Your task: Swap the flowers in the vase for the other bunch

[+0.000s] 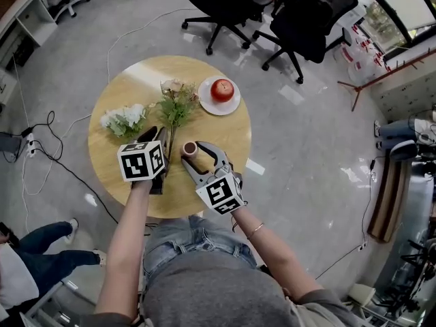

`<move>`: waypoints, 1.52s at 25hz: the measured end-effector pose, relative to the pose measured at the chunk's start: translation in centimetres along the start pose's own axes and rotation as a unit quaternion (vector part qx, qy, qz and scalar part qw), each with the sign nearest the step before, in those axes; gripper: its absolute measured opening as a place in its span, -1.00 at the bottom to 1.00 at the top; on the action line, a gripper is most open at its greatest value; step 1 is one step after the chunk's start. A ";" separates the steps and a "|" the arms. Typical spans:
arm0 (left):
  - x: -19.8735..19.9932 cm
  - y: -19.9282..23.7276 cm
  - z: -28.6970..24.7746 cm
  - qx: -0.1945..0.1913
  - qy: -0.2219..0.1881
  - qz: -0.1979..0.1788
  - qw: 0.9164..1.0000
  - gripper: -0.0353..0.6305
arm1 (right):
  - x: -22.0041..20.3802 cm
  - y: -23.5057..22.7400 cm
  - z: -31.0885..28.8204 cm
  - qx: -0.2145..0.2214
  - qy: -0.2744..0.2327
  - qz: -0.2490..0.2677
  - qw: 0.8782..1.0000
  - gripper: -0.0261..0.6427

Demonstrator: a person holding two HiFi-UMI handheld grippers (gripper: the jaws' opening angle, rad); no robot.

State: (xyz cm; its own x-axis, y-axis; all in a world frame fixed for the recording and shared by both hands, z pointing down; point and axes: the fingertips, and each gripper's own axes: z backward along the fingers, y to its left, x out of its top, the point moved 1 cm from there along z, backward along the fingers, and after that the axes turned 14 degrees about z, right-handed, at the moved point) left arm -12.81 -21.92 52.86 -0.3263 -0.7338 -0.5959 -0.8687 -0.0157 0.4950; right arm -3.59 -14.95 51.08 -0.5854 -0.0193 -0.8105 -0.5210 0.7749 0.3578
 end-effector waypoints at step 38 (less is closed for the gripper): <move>-2.9 11.4 0.9 0.133 0.010 0.121 0.984 -0.53 | 0.6 0.7 -0.9 0.010 -0.010 0.000 1.000 -0.26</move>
State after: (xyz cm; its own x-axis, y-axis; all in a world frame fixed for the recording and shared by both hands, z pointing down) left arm -22.11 -19.35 59.67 -0.5313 -0.7070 -0.4667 -0.8337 0.3382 0.4365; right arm -4.86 -15.02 51.30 -0.5731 -0.0076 -0.8194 -0.5089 0.7871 0.3486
